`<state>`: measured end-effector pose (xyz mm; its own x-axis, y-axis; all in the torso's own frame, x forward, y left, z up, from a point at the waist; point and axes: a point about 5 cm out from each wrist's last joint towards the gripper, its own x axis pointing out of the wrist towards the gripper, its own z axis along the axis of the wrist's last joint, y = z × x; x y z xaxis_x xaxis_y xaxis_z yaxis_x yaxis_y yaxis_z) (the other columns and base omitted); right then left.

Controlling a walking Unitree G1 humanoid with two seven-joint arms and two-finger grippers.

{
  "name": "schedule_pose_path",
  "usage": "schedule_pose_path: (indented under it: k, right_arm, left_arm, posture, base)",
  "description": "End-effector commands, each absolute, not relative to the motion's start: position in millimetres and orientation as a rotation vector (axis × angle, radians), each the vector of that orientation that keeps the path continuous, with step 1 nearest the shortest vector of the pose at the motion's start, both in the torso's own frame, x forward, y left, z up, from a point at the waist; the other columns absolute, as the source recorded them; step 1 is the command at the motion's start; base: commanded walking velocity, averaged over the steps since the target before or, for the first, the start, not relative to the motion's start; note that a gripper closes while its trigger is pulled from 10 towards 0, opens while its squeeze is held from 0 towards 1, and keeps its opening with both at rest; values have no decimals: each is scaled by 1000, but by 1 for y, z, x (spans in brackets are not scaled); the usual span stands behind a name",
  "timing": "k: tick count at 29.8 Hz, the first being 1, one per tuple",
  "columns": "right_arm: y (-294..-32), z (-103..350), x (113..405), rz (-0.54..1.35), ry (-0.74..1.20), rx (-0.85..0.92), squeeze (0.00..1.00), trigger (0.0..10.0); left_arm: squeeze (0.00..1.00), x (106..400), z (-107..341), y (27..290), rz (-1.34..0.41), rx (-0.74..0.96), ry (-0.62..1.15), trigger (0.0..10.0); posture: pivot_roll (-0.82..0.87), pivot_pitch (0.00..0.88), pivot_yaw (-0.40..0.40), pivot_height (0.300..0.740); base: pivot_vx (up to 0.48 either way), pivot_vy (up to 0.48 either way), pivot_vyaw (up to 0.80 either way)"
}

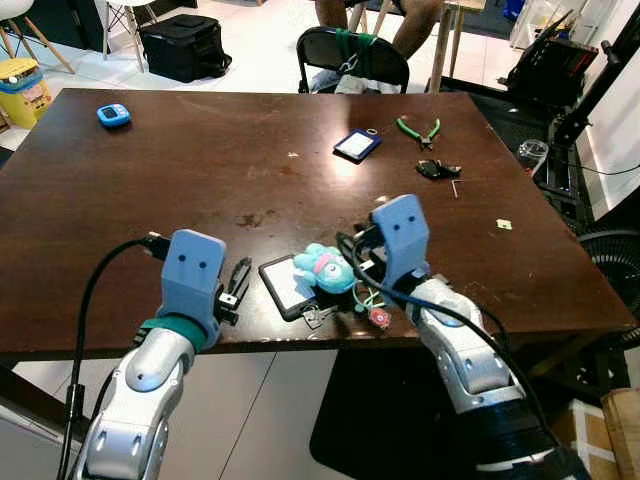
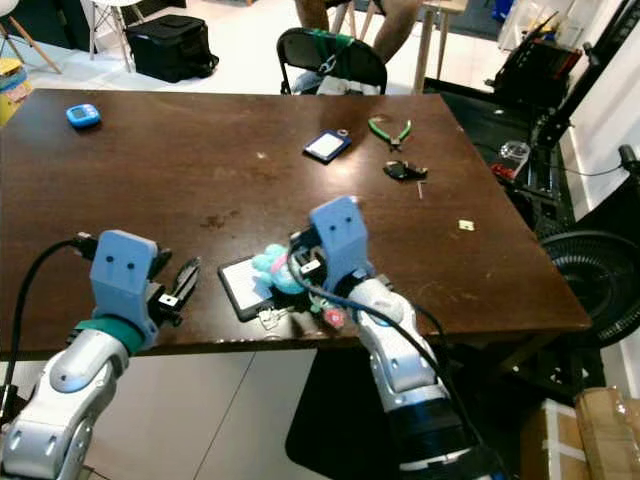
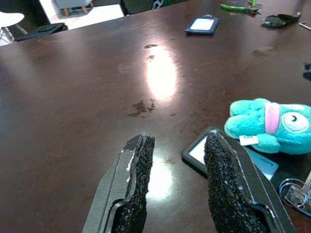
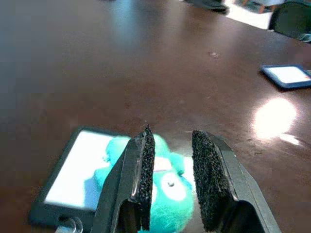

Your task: Hang keys on a hook

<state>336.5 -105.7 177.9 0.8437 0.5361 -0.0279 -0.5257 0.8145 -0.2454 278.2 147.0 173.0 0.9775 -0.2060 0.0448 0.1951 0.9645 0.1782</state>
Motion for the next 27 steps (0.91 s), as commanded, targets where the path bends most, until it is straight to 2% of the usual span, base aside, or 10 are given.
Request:
schedule_pose_path:
  k: [1,9,10,11,12,27]
  right_arm:
    - [-106,178,335,591,-32,-269,0,10000]
    - [-109,169,333,619,5,-301,0,10000]
    - [-109,166,332,625,14,-299,957,10000]
    - [-109,166,332,625,14,-299,957,10000]
    - [-110,164,332,627,17,-303,1000,10000]
    - [-113,145,335,655,98,-244,1000,10000]
  left_arm:
    - [0,275,171,147,-223,180,-48,10000]
    - [0,274,174,143,-239,171,-57,10000]
    - [0,274,174,142,-236,170,-57,10000]
    - [0,274,174,142,-236,170,-57,10000]
    - [0,274,172,143,-228,168,-53,10000]
    - [0,273,158,151,-186,185,1,10000]
  posture:
    - [-38,72,41,740]
    - [-38,70,39,740]
    - [-38,71,39,740]
    - [-38,71,39,740]
    - [-39,72,41,740]
    - [-19,93,49,740]
  base:
    - [0,0,0]
    - [0,0,0]
    - [0,0,0]
    - [0,0,0]
    - [0,0,0]
    - [0,0,0]
